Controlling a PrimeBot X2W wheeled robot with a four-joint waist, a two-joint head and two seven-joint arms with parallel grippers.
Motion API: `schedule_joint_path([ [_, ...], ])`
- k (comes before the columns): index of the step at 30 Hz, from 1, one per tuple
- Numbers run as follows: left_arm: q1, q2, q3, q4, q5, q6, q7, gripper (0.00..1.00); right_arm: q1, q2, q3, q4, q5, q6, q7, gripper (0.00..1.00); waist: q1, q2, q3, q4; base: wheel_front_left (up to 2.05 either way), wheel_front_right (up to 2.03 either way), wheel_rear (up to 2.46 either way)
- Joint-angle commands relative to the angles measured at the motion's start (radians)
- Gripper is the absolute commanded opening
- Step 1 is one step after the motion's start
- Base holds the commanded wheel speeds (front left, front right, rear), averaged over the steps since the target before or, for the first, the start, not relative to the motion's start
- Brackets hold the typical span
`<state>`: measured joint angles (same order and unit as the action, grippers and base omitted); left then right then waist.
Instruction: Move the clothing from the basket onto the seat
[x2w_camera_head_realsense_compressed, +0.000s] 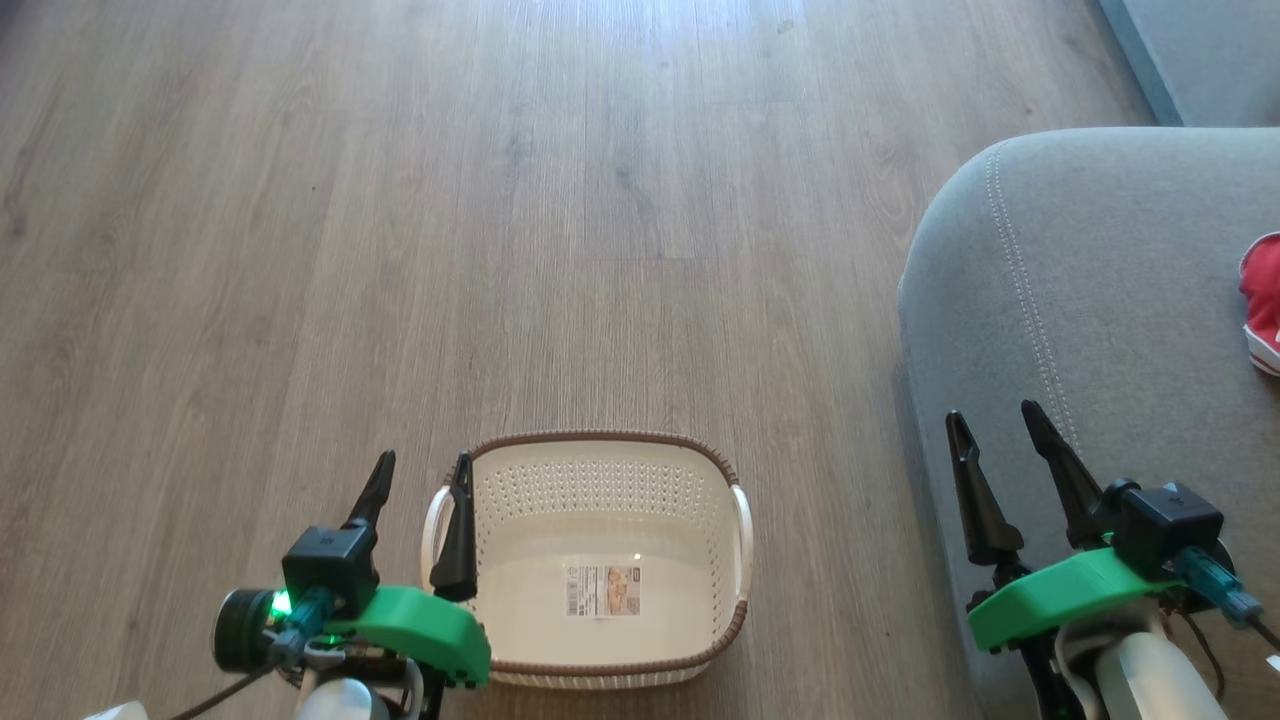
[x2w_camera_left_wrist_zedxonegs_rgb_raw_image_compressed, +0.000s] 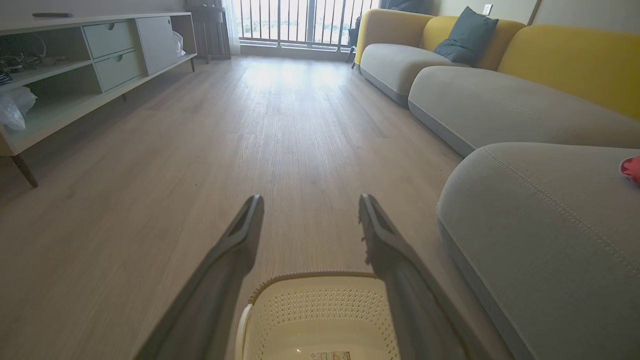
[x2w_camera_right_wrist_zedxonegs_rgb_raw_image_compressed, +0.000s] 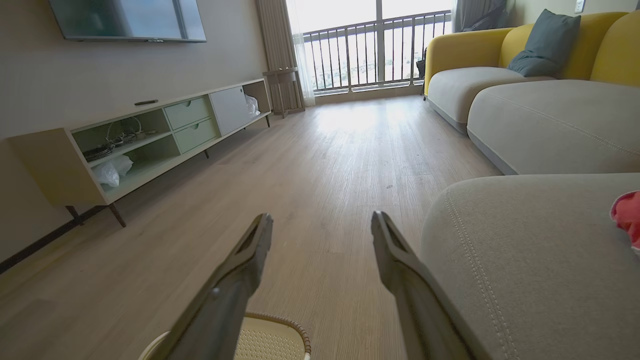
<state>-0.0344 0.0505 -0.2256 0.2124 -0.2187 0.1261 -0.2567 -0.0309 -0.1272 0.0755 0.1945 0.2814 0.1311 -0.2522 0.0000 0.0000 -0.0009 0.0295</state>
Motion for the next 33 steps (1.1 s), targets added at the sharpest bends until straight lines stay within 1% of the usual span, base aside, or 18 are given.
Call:
schedule_joint_path([
  [1, -0.025, 0.000, 0.037, -0.027, 0.006, -0.005, -0.005, 1.00, -0.019, 0.003, 0.019, -0.030, -0.002, 0.000, -0.009, 1.00, 0.0000, 0.0000, 0.000, 0.001, 0.00, 0.00, 0.00],
  [15, -0.022, 0.000, 0.037, -0.045, 0.003, -0.024, -0.005, 1.00, -0.025, 0.004, 0.018, -0.018, -0.006, 0.000, -0.009, 1.00, 0.0000, 0.0000, -0.001, 0.003, 0.00, 0.00, 0.00],
  [18, -0.018, 0.000, 0.031, -0.025, -0.004, -0.034, -0.005, 1.00, -0.025, 0.004, 0.017, -0.017, -0.006, 0.000, -0.009, 1.00, 0.0000, 0.0000, -0.001, 0.002, 0.00, 0.00, 0.00],
  [23, -0.024, 0.000, 0.032, -0.004, -0.012, -0.038, -0.005, 1.00, -0.024, 0.004, 0.015, -0.017, -0.007, 0.000, -0.009, 1.00, 0.0000, 0.0000, -0.001, 0.002, 0.00, 0.00, 0.00],
  [26, -0.023, 0.000, 0.034, -0.002, -0.032, -0.049, -0.005, 1.00, -0.023, 0.005, 0.013, -0.014, -0.010, 0.000, -0.009, 1.00, 0.0000, 0.0000, -0.002, 0.003, 0.00, 0.00, 0.00],
  [33, -0.017, 0.000, 0.039, -0.010, -0.036, -0.072, -0.005, 1.00, -0.024, 0.005, 0.008, -0.011, -0.009, 0.000, -0.010, 1.00, 0.0000, 0.0000, -0.003, 0.004, 0.00, 0.00, 0.00],
])
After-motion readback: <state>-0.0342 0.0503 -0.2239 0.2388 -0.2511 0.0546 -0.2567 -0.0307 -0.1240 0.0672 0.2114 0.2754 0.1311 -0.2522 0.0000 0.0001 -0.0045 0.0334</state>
